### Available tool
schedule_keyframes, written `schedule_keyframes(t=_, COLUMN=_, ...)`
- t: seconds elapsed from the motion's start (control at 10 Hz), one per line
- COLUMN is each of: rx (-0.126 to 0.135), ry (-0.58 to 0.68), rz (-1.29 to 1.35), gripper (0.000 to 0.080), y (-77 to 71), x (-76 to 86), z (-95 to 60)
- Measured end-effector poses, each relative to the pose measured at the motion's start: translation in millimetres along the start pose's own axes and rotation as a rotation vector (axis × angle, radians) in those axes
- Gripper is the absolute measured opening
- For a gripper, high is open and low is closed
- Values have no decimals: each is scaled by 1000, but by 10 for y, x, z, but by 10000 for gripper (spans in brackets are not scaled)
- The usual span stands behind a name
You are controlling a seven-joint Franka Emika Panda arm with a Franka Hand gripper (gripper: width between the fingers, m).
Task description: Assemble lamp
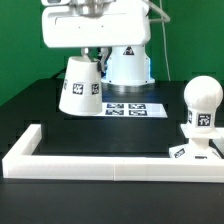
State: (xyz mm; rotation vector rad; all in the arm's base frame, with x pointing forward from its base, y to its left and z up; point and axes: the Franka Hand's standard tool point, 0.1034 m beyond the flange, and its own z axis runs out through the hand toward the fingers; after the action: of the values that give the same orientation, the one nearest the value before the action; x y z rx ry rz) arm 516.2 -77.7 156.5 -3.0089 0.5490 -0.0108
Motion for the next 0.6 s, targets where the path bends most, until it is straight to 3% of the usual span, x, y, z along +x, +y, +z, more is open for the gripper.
schedule_keyframes(t=0.2, rx=16, ry=5, rz=53, gripper=44, y=-213, x=186, z=-232)
schedule_keyframes(t=0.6, rx=11, ry=3, rz=44, gripper=44, y=-184, x=161, z=-181)
